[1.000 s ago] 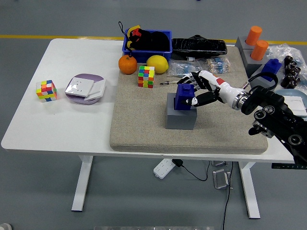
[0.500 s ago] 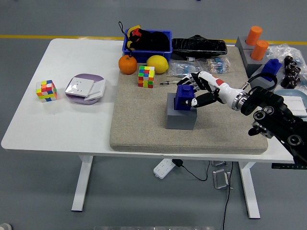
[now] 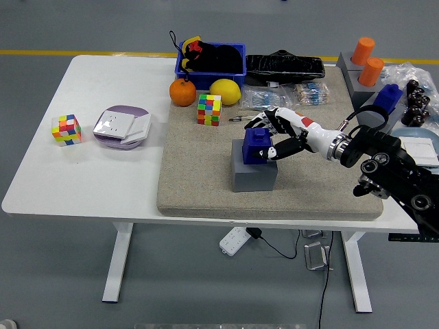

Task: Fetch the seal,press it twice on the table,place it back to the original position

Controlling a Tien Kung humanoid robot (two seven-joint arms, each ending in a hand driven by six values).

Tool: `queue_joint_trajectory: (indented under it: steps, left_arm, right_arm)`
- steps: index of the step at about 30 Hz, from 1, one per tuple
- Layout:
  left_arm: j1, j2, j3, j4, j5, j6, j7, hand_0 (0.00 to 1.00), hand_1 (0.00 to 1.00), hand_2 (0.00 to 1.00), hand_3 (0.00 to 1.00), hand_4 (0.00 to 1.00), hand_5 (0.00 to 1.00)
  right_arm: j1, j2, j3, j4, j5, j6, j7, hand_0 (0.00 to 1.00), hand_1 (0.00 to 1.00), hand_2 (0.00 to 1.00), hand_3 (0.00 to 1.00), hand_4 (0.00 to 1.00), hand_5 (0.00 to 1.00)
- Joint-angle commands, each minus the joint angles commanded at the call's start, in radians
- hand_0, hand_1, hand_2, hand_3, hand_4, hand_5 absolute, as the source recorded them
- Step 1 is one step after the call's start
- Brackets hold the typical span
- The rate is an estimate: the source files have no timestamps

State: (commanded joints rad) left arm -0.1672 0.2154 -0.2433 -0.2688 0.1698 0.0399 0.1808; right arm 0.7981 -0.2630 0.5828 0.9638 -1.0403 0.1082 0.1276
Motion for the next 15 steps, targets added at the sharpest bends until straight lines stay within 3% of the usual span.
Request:
queue_joint_trajectory:
  steps: [11,12,15]
  left_arm:
    - [0.002,-0.001,0.002,0.001,-0.002,0.000,0.000,0.793,0.745,0.737,0.762,0.625,0.444]
    - [0.002,-0.001,0.000,0.001,-0.001,0.000,0.000,0.794,0.745,0.736,0.762,0.625,0.445]
    - [0.002,-0.001,-0.001,0.001,-0.001,0.000,0.000,0.794,0.745,0.736,0.762,0.625,0.445]
  right_arm:
    - [-0.002,-0.001,0.002,0.010,-0.016,0.012,0.001,0.763,0.743,0.746,0.744,0.998,0.021]
    - [-0.002,-0.002,0.004,0.014,-0.018,0.014,0.000,0.815,0.802,0.803,0.809,0.998,0.050]
    - [-0.004,-0.004,0.017,0.032,-0.037,0.017,-0.003,0.815,0.802,0.803,0.809,0.998,0.050]
